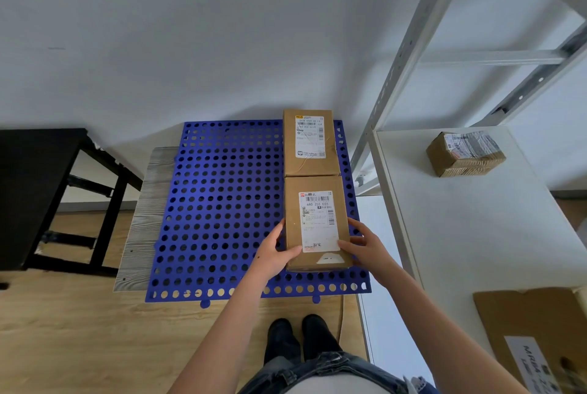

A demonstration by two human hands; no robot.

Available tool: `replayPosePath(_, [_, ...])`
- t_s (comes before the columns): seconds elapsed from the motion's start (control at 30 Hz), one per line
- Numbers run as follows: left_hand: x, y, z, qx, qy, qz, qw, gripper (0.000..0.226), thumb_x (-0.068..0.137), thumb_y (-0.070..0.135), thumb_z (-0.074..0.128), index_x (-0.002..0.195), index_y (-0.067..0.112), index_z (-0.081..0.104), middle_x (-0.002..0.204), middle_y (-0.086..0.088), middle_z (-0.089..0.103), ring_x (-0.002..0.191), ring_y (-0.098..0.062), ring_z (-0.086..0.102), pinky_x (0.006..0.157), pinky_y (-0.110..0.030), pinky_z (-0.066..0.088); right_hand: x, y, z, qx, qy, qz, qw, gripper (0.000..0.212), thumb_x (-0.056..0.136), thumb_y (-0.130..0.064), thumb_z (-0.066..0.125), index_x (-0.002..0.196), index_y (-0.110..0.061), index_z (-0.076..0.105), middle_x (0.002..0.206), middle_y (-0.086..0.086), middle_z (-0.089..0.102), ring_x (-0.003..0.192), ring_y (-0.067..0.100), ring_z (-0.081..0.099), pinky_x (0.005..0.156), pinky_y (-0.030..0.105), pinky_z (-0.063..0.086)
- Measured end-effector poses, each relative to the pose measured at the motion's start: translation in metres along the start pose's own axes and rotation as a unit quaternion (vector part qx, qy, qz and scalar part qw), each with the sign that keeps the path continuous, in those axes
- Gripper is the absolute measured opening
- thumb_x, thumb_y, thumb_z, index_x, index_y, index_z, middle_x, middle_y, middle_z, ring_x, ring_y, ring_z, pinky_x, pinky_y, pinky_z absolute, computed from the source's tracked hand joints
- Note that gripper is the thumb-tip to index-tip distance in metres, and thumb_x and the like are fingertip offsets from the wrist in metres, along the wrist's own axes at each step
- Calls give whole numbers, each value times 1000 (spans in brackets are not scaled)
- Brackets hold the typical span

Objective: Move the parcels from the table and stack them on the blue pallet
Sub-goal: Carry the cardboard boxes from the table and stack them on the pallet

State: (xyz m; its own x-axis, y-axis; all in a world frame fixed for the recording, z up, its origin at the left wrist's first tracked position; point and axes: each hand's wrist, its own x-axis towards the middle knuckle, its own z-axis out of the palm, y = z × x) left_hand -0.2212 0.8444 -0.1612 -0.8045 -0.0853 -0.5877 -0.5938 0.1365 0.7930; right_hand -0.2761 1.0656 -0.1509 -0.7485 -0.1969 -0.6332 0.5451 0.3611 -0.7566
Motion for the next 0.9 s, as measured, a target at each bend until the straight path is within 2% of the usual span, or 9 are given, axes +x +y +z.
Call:
replayPosePath(0.1, [0,1,0,50,22,7,998,86,84,29,70,150,29,15,155,5,23,140,-17,26,112,-42,30,0,0,0,-3,3,-5,1000,59,88,-18,66,137,-36,38,112,3,59,102,21,61,84,41,57])
replayPosePath(0.2, [3,8,-3,111,61,34,991,90,82,31,71,151,25,12,156,2,20,142,-18,22,112,-39,24,2,-5,-1,-27,20,-20,999,61,86,-21,69,137,-35,39,121,4,54,110,23,57,90,43,55])
replayPosePath(0.33, [18,38,-11,172,101,115,973,85,84,25,69,150,25,16,153,-1,25,140,-19,24,112,-36,24,16,-29,-6,-65,41,-58,995,73,82,-23,74,143,-31,34,131,3,46,115,24,53,86,34,52])
replayPosePath(0.5, [45,77,-15,233,106,195,947,65,89,24,64,146,19,33,152,-8,30,143,-19,20,117,-38,20,47,-70,-10,-135,63,-133,980,71,83,-18,72,143,-32,36,142,3,42,128,25,45,99,48,47])
replayPosePath(0.63, [64,90,-12,241,96,172,950,66,89,24,64,146,23,32,155,-11,22,145,-22,14,116,-37,17,69,-87,-7,-223,91,-155,958,66,87,-19,68,143,-31,36,143,6,39,127,25,45,98,41,49])
replayPosePath(0.8, [76,94,-13,252,79,139,955,71,87,25,66,148,21,29,155,-13,21,144,-24,16,117,-41,20,79,-90,-4,-243,58,-154,956,62,91,-16,62,145,-31,34,144,5,41,125,24,48,94,34,50])
replayPosePath(0.9, [78,93,-14,263,74,142,952,71,87,26,67,147,21,30,152,-12,28,141,-24,25,115,-41,24,79,-90,-4,-221,37,-152,962,62,92,-15,60,146,-31,33,145,5,43,126,23,48,99,44,49])
